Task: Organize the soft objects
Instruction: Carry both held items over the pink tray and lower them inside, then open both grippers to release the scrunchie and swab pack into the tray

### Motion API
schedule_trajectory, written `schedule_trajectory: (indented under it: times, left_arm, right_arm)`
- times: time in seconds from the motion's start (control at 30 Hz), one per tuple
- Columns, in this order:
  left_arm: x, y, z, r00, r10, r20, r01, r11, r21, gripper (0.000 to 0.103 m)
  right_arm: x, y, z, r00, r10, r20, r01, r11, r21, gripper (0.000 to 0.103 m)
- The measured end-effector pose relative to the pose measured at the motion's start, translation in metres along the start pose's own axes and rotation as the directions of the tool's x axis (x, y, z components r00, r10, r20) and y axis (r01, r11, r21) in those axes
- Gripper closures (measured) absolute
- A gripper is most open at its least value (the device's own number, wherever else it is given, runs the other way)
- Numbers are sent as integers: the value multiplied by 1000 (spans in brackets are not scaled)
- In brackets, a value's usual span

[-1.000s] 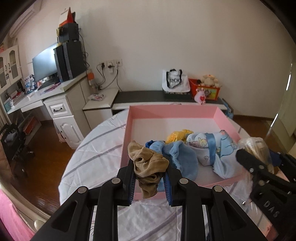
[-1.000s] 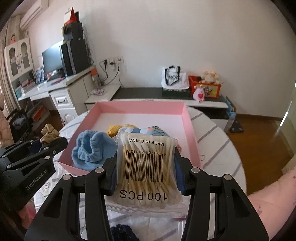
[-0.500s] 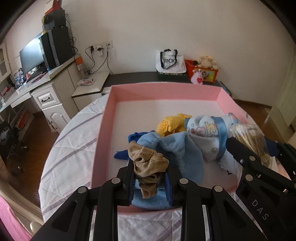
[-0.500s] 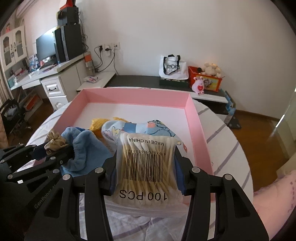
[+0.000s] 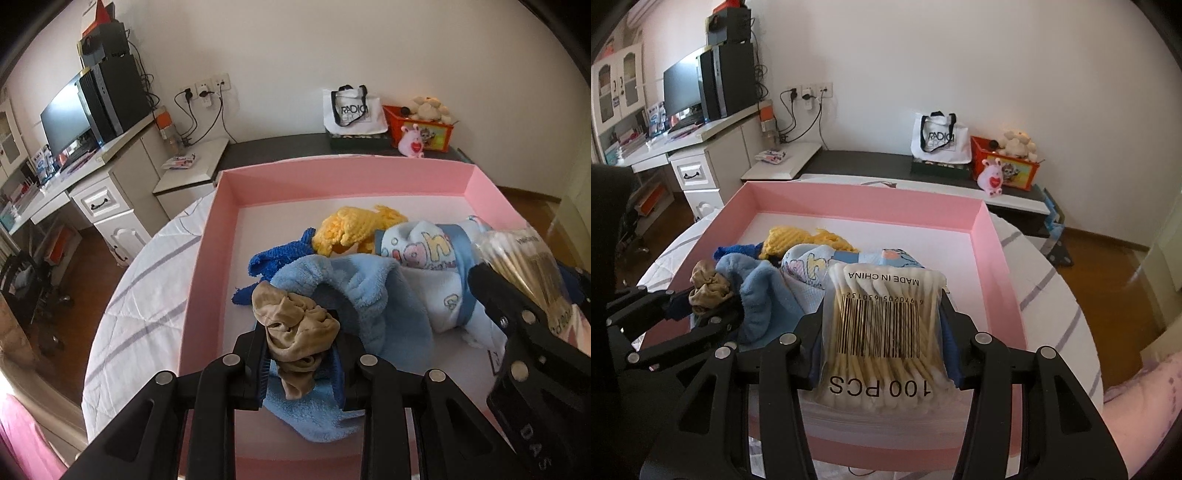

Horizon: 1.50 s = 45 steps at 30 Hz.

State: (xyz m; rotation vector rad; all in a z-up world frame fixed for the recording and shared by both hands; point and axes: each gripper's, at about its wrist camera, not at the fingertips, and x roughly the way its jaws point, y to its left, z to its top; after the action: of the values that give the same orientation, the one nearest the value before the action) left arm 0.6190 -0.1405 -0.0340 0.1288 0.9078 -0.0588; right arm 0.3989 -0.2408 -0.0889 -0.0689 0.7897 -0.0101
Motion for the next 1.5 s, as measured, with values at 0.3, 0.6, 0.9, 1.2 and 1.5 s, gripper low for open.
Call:
schedule_trajectory:
  times: [0.3,0.6,0.9,1.2,1.5]
  left_arm:
    - [-8,4,-26,1000,-2,4,2,999,-44,28]
    - [-25,22,-40,1000,-20,11,20,998,-67,18]
    - [-41,25,-44,1000,-21,23,23,998,-65,14]
    - [-64,22,-51,999,-2,52,5,998,-65,11]
    - [-95,25,-66,997,-1,80,7,997,-76,7]
  right_arm:
    - [-7,-11,-6,998,61,-8,-60,997,48,48]
    - [-8,-21,-9,998,48,-31,-45,996,79,24]
    - [-19,-25,-10,1000,14,-20,-13,997,77,16]
    - [-28,-27,-12,1000,-3,-9,4,997,82,8]
    - [-48,-24,-16,1000,-3,20,1,997,82,3]
